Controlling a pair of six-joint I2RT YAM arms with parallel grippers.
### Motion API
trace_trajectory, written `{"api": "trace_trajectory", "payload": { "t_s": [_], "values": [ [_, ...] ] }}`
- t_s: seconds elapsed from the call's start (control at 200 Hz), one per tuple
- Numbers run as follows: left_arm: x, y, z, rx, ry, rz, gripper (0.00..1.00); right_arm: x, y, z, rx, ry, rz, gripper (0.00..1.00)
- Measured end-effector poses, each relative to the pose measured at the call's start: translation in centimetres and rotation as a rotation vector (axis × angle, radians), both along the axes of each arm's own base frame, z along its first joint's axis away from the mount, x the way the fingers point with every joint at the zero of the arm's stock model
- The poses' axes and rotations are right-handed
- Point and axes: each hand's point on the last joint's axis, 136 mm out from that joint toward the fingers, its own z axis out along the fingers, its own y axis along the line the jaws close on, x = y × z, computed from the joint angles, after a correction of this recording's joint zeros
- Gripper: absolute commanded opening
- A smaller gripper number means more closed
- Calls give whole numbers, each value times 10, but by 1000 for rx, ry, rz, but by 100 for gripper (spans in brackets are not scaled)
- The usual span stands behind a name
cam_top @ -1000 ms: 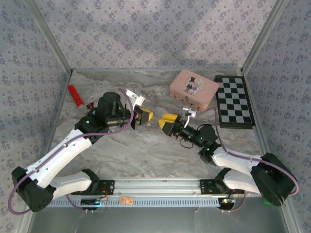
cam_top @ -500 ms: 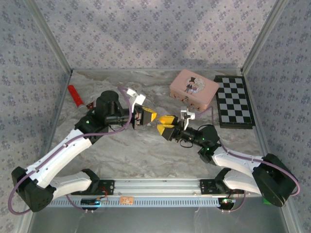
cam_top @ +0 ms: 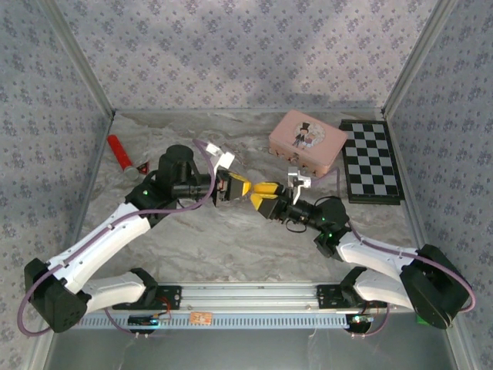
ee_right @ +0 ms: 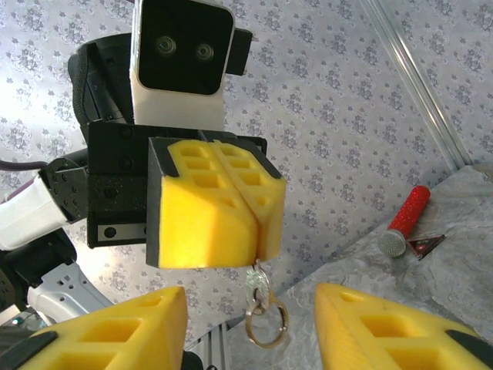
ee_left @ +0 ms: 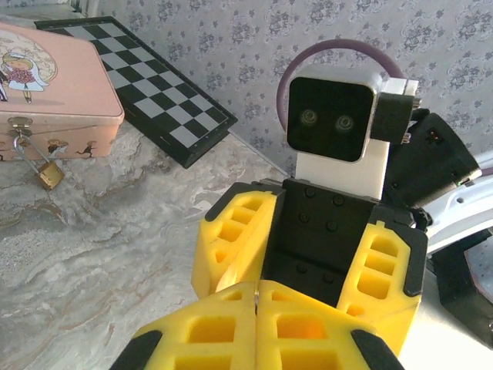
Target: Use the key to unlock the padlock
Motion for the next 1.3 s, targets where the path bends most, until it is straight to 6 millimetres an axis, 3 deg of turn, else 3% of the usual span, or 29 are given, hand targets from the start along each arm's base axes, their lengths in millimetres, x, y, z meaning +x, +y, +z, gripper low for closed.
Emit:
{"api": "trace_trajectory", "payload": {
  "t_s": [0.615,1.099,1.299],
  "values": [
    [-1,-2,0,-16,2,-12,0,1,5,3,5,13,32,16],
    [-1,-1,2,-21,2,-6,0,2,5,3,5,17,29,8],
    [-1,0,2,-27,2,-1,0,2,4,4,9,19,29,0]
  ]
}}
